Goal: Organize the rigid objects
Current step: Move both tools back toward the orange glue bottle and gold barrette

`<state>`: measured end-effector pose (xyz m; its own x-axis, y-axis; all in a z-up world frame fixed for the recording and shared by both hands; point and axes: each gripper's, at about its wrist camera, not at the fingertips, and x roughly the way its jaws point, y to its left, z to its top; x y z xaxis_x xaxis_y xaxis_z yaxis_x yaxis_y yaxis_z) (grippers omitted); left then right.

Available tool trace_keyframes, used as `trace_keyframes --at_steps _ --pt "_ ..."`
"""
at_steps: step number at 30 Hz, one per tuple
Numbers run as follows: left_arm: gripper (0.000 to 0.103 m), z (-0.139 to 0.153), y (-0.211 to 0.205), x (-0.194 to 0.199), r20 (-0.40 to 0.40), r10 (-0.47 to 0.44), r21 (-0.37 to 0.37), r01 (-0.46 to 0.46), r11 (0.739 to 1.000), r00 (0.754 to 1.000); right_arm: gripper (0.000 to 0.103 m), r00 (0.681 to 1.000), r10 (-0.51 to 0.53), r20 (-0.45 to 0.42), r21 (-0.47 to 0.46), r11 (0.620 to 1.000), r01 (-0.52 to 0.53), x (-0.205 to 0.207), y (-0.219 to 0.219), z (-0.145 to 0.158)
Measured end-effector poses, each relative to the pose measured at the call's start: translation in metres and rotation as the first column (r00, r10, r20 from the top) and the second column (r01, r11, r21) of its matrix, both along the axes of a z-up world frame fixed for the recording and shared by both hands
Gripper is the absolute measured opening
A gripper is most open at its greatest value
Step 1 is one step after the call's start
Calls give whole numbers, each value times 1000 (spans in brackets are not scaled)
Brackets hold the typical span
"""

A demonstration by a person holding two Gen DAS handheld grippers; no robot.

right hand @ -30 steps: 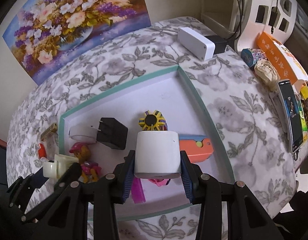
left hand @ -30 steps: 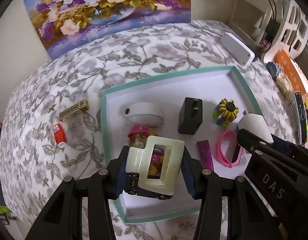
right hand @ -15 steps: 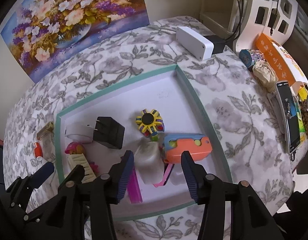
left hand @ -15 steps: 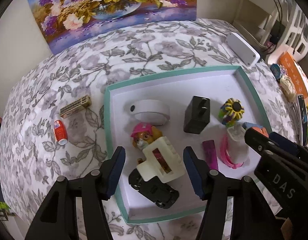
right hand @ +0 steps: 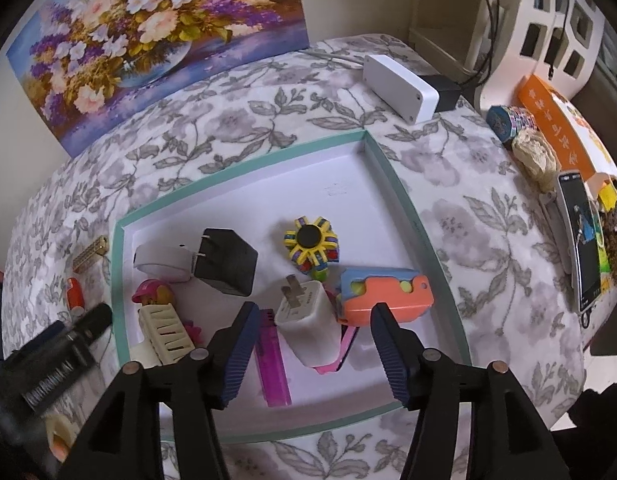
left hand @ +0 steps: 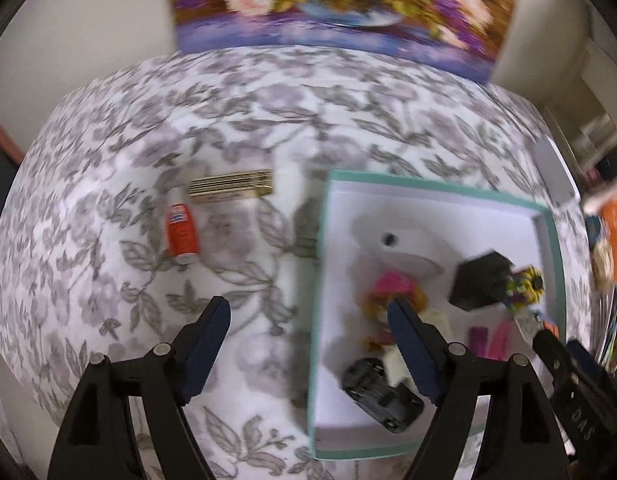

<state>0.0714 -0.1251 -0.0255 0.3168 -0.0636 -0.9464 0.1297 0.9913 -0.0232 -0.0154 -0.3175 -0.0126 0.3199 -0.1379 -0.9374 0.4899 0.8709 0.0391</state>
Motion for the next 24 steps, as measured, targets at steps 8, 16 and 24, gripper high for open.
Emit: trace_keyframes --at_steps 8,16,24 --pt "86 -1 60 19 -7 181 16 -181 983 984 88 995 83 60 -5 997 -82 10 30 8" --pt "86 -2 118 30 -10 328 16 -328 944 944 102 983 147 111 -32 989 -144 20 61 13" --pt "86 1 154 36 5 390 16 -390 921 921 103 969 187 159 -19 982 -186 30 91 18"
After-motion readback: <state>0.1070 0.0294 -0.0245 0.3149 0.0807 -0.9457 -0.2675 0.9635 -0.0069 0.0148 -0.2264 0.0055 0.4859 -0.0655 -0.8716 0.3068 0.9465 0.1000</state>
